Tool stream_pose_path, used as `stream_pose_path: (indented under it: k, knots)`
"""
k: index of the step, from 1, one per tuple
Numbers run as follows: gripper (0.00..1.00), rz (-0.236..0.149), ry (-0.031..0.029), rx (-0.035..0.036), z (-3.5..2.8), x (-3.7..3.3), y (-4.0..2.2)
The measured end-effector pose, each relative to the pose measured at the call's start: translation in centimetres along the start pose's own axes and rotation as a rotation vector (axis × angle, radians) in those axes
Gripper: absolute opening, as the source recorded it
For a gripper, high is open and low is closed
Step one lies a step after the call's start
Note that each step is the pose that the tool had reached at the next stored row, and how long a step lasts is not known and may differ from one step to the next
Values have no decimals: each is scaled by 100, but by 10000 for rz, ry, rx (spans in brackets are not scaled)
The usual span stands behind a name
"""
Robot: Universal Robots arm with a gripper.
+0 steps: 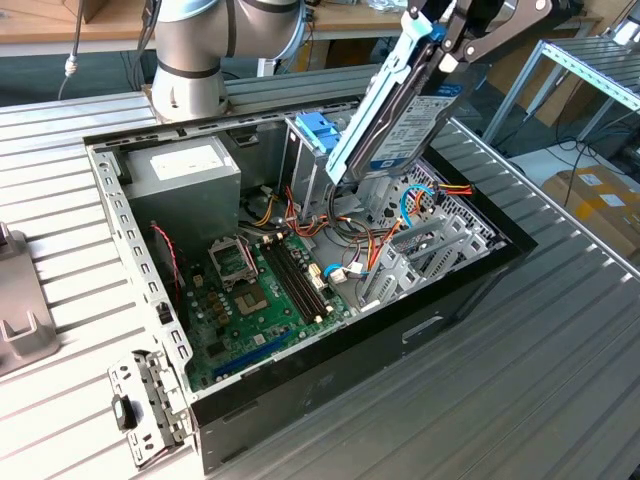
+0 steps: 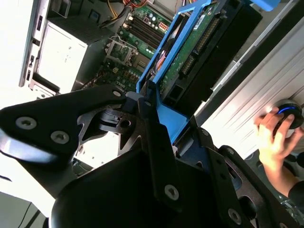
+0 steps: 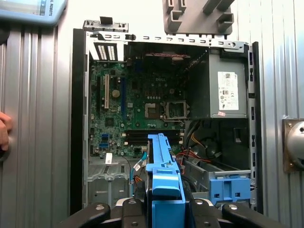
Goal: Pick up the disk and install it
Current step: 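Pick up the disk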
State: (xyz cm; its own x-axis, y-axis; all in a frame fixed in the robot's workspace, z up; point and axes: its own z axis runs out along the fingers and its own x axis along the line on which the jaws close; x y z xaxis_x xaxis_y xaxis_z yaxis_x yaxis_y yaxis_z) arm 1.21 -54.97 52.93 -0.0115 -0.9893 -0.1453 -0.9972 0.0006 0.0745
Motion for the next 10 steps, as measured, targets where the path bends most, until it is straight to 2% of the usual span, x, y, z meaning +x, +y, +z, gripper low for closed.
stream_pose_path:
  k: [10]
  knots:
    - [37,0,-1,0,-6,71,-13]
